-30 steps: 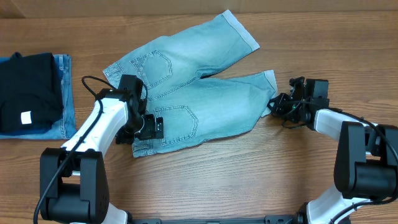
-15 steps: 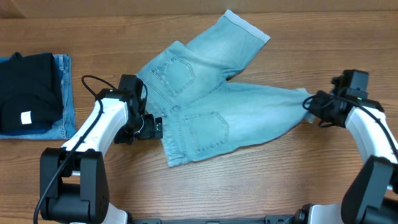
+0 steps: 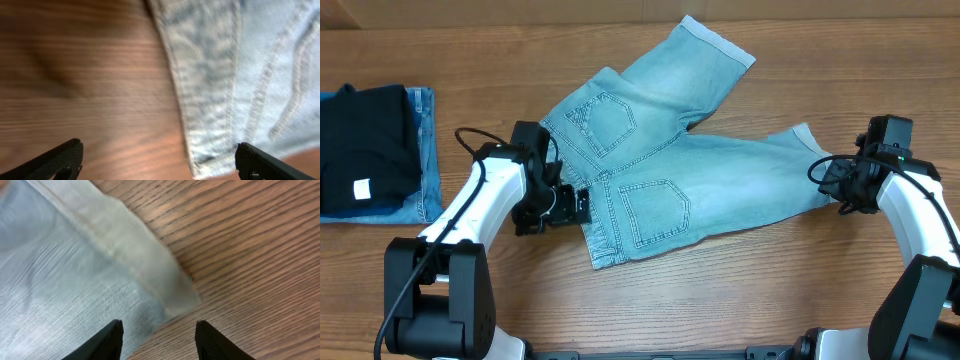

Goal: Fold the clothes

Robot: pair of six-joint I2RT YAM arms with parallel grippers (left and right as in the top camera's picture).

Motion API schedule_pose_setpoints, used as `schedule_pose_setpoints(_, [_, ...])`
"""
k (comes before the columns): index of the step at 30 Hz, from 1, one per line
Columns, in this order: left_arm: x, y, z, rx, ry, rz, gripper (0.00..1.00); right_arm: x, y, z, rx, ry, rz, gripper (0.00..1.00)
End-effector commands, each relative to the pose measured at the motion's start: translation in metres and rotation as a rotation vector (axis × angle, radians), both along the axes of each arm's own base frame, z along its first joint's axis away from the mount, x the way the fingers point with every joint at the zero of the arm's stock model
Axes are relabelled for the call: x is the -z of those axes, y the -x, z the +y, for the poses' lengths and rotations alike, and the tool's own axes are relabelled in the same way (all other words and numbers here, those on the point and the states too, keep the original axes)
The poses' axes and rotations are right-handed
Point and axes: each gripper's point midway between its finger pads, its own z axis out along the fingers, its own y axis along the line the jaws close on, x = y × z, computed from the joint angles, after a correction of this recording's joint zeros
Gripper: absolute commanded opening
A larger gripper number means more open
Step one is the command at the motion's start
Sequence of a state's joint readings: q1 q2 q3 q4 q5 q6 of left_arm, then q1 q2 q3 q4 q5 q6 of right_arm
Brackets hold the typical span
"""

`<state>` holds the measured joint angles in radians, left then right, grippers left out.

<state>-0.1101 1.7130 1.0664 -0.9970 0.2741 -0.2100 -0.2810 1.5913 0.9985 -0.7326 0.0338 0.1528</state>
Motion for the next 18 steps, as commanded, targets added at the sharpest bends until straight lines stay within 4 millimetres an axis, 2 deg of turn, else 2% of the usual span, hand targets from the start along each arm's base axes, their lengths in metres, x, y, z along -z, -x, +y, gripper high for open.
schedule_pose_setpoints(1, [-0.017, 0.019, -0.032, -0.063, 0.195, 0.098, 1.0, -0.006, -0.003, -0.005, 0.009, 0.023, -0.017, 0.51])
schedule_pose_setpoints(5, [-0.025, 0.031, -0.058, -0.09, 0.324, 0.162, 1.0, -0.006, -0.003, -0.005, 0.008, 0.022, -0.017, 0.52])
schedule_pose_setpoints(12, [0.001, 0.058, -0.093, -0.125, 0.372, 0.231, 1.0, -0.006, -0.002, -0.005, 0.008, 0.021, -0.013, 0.52])
schedule_pose_setpoints(15, [0.003, 0.055, -0.099, -0.105, 0.367, 0.204, 1.0, -0.006, -0.002, -0.005, 0.008, 0.021, -0.013, 0.52])
schedule_pose_setpoints(18, [0.007, 0.055, -0.095, -0.101, 0.332, 0.198, 1.0, -0.006, -0.002, -0.005, 0.008, 0.02, -0.012, 0.52])
